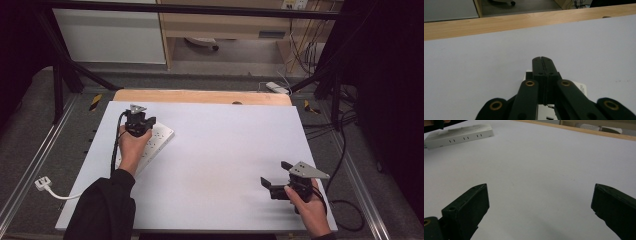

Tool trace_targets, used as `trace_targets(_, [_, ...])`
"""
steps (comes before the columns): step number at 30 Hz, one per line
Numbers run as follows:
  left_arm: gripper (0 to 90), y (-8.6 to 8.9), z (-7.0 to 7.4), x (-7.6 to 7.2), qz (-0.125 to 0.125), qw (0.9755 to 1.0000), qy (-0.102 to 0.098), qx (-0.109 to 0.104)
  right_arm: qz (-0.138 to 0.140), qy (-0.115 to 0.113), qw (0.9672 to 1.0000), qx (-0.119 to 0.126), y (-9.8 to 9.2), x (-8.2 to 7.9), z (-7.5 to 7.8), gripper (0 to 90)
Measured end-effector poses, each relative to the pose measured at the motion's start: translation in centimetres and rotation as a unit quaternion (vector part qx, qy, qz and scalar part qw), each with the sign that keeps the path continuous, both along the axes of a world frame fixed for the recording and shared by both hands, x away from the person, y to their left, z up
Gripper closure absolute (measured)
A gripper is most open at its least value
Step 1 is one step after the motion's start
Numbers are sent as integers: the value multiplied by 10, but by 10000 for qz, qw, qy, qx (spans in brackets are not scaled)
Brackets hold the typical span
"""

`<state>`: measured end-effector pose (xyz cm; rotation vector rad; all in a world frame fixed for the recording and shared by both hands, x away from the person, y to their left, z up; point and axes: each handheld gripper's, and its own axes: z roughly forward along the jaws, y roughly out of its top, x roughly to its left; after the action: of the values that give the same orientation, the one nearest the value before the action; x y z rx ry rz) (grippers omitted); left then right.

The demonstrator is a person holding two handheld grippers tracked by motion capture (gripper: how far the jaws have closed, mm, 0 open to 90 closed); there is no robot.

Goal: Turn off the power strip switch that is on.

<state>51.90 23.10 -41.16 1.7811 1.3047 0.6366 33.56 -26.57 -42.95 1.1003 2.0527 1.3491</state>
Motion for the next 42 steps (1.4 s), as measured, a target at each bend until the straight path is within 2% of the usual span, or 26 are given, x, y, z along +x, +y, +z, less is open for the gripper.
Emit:
trace_targets(4, [848, 0, 3, -1, 7, 9999, -109, -51, 4, 19, 10000, 1, 0, 0, 0, 20])
trace_targets(10, [654, -1, 7, -3, 39, 9997, -220, -121, 16, 12, 10000, -9, 0, 0, 0, 20])
trace_targets(15, [485, -3, 9, -5, 89, 9993, -265, -260, 1, 47, 10000, -25, 1, 0, 0, 20])
trace_targets(23, [312, -7, 15, -9, 19, 9984, -423, -368, -16, 49, 10000, -41, 0, 1, -1, 21])
trace_targets(27, [214, -9, 18, -11, 119, 9981, -437, -419, -10, 52, 10000, -29, 1, 0, 0, 21])
trace_targets(31, [120, -12, 21, -14, 87, 9981, -431, -423, 16, 21, 10000, -11, 0, 0, 0, 18])
trace_targets(34, [89, -13, 23, -17, 36, 9981, -440, -434, 16, 40, 10000, -27, 0, 0, 0, 18])
trace_targets(42, [83, -19, 31, -28, -153, 9972, -482, -549, -27, 66, 10000, -49, 1, 1, -1, 21])
